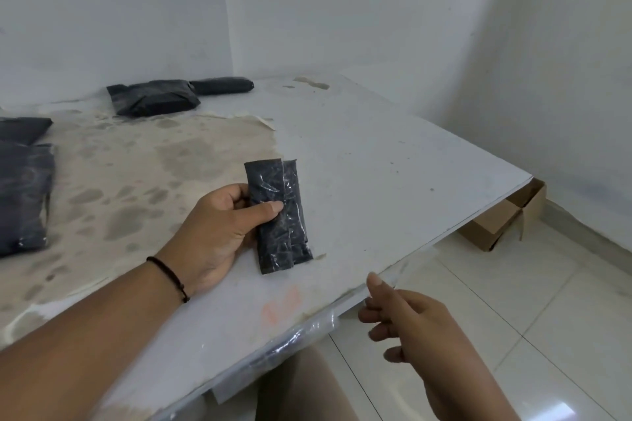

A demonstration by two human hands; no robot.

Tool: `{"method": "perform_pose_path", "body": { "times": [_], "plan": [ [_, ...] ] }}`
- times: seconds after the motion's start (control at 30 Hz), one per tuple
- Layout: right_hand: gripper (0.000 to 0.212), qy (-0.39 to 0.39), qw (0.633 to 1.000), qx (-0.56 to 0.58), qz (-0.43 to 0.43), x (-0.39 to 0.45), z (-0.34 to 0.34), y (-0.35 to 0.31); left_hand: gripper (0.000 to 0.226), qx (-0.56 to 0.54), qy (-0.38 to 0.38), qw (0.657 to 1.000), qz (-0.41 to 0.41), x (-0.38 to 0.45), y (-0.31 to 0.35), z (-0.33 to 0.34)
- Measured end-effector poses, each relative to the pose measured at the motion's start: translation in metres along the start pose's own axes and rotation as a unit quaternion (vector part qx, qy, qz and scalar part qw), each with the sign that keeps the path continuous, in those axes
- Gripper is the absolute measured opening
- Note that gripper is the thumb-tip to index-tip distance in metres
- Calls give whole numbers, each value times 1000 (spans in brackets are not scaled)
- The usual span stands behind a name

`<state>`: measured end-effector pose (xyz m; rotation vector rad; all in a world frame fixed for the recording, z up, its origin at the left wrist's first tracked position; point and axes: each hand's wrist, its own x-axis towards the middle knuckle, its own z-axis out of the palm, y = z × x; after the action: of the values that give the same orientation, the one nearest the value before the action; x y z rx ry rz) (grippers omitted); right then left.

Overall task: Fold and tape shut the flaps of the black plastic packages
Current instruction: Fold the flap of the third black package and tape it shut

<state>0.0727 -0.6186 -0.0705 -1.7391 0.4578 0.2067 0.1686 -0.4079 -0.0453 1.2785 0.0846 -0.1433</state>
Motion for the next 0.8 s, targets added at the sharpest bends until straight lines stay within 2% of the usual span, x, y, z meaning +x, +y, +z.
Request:
{"method": "perform_pose_path", "body": {
  "times": [0.13,0.23,0.37,0.47,0.8],
  "plan": [
    [48,-21,1000,15,-4,-9,6,-2,32,-12,2,1000,10,-1,-2,-1],
    [56,12,1000,24,-13,-9,9,-2,23,-4,2,1000,13,-1,-3,0],
    [39,118,985,125,8,14,-10,-5,18,9,10,1000,12,1,-3,2],
    [36,163,979,123,6,30,-27,-12,18,31,17,999,2,5,-2,6],
    [20,181,979,86,-29,41,-34,-21,16,51,17,998,-9,11,2,6]
  ]
}}
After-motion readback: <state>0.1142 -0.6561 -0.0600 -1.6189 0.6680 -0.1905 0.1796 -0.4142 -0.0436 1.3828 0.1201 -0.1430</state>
